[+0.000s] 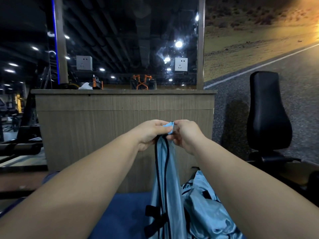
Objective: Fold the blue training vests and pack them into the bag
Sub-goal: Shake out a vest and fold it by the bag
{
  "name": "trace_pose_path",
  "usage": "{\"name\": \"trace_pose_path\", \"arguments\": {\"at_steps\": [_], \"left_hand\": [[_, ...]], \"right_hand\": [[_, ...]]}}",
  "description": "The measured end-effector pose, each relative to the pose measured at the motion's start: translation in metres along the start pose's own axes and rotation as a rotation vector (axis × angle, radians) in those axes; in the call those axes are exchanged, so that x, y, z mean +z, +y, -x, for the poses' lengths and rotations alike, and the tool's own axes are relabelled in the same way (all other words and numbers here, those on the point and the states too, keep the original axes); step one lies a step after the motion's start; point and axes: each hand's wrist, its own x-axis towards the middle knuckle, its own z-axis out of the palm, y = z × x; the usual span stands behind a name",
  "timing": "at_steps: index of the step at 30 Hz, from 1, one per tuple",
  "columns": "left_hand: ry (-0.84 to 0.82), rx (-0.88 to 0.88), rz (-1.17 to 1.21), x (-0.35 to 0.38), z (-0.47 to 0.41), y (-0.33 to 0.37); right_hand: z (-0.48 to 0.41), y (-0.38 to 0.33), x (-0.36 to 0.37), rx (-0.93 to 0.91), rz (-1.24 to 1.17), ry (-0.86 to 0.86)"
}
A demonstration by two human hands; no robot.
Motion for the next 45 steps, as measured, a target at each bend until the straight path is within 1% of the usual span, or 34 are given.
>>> {"name": "trace_pose_path", "arguments": {"at_steps": [1, 3, 5, 7, 9, 11, 13, 16, 19, 22, 26, 33, 37, 41, 43, 45], "left_hand": [[-0.020, 0.016, -0.017, -0.002, 0.001, -0.002], [-0.007, 0.024, -0.063, -0.007, 0.001, -0.005], [0.056, 0.036, -0.165, -0.010, 0.001, -0.009], [0.160, 0.063, -0.257, -0.010, 0.003, -0.009], [0.204, 0.096, -0.290, -0.010, 0.004, -0.006], [0.194, 0.113, -0.273, -0.010, 0.005, -0.004], [0.210, 0.105, -0.239, -0.010, 0.006, -0.001], [0.242, 0.101, -0.123, -0.012, 0.006, 0.003], [0.285, 0.106, -0.059, -0.010, 0.005, 0.001], [0.305, 0.135, 0.017, -0.006, 0.003, -0.004], [0.306, 0.097, -0.042, -0.004, 0.006, -0.011], [0.164, -0.012, -0.078, 0.005, 0.013, -0.041], [-0.052, -0.071, -0.102, 0.009, 0.024, -0.055], [-0.257, -0.197, -0.107, 0.006, 0.036, -0.072], [-0.282, -0.257, -0.106, 0.003, 0.042, -0.079], [-0.252, -0.280, -0.109, -0.005, 0.045, -0.082]], "right_hand": [[0.002, 0.000, 0.000, -0.012, 0.008, -0.023], [0.002, 0.001, 0.000, -0.031, 0.020, -0.090], [-0.002, 0.004, -0.002, -0.066, 0.050, -0.150], [-0.008, 0.007, -0.004, -0.153, 0.190, -0.175], [-0.012, 0.009, -0.006, -0.273, 0.424, -0.128], [-0.014, 0.009, -0.008, -0.366, 0.635, -0.050], [-0.015, 0.007, -0.008, -0.419, 0.745, -0.006], [-0.015, 0.003, -0.006, -0.493, 0.819, 0.028], [-0.014, -0.003, -0.003, -0.506, 0.817, 0.044], [-0.016, -0.006, 0.002, -0.499, 0.766, 0.131], [-0.013, -0.010, 0.006, -0.517, 0.667, 0.156], [-0.011, -0.020, 0.000, -0.594, 0.509, 0.266], [-0.010, -0.028, -0.007, -0.622, 0.453, 0.344], [-0.018, -0.032, -0.022, -0.618, 0.374, 0.465], [-0.023, -0.031, -0.033, -0.579, 0.364, 0.533], [-0.028, -0.029, -0.042, -0.532, 0.341, 0.576]]}}
